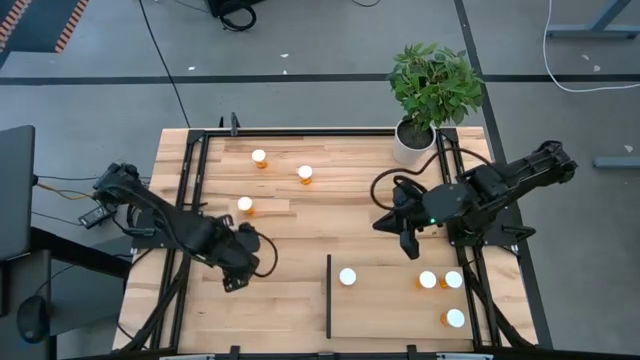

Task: Pick and place medicine bottles onto shelf by color
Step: Put the orange pill bottle on the shelf aligned with the other orange pill bottles

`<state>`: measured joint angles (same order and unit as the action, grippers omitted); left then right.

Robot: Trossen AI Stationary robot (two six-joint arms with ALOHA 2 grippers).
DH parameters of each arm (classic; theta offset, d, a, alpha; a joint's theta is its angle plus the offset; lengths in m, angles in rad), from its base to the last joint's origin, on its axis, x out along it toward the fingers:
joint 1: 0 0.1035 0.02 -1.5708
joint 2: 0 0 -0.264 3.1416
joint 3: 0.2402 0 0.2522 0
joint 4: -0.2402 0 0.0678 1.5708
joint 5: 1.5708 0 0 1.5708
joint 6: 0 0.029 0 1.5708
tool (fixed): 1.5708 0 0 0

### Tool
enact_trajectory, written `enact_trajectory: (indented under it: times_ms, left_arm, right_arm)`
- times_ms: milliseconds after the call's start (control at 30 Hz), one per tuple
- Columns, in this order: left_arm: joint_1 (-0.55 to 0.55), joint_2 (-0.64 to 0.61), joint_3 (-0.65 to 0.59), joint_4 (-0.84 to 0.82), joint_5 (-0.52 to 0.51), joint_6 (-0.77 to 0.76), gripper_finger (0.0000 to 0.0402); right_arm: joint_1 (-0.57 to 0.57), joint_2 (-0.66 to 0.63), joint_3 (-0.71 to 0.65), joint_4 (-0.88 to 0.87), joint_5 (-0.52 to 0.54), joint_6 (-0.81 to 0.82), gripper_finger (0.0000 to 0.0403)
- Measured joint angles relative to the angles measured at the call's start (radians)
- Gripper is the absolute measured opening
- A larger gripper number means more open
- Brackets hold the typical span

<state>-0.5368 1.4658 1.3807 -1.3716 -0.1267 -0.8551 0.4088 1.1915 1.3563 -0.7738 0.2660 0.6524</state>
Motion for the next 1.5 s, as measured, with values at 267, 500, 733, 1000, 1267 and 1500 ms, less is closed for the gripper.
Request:
enact_trajectory:
  times_ms: [267,500,733,1000,1267,1500]
  left_arm:
    - [-0.032,0.0,-0.22,0.111,0.051,-0.077,0.0293]
    - [-0.01,0.0,-0.327,0.27,0.137,-0.11,0.0348]
    - [0.035,0.0,-0.373,0.279,0.176,-0.16,0.0364]
    - [0.049,0.0,-0.43,0.387,0.215,-0.235,0.0365]
    - [0.041,0.0,-0.474,0.442,0.208,-0.252,0.0362]
    - [0.04,0.001,-0.489,0.489,0.191,-0.253,0.0333]
  right_arm:
    - [0.0,-0.008,0.0,-0.005,-0.009,-0.036,0.0048]
    - [0.0,-0.008,0.0,-0.028,0.002,-0.006,0.0144]
    - [-0.001,-0.008,0.0,-0.05,0.014,0.008,0.02]
    - [-0.001,-0.008,0.0,-0.05,0.022,0.01,0.0206]
    - [-0.001,-0.008,0.0,-0.049,0.023,0.01,0.0206]
    - [-0.001,-0.008,0.0,-0.049,0.023,0.01,0.0205]
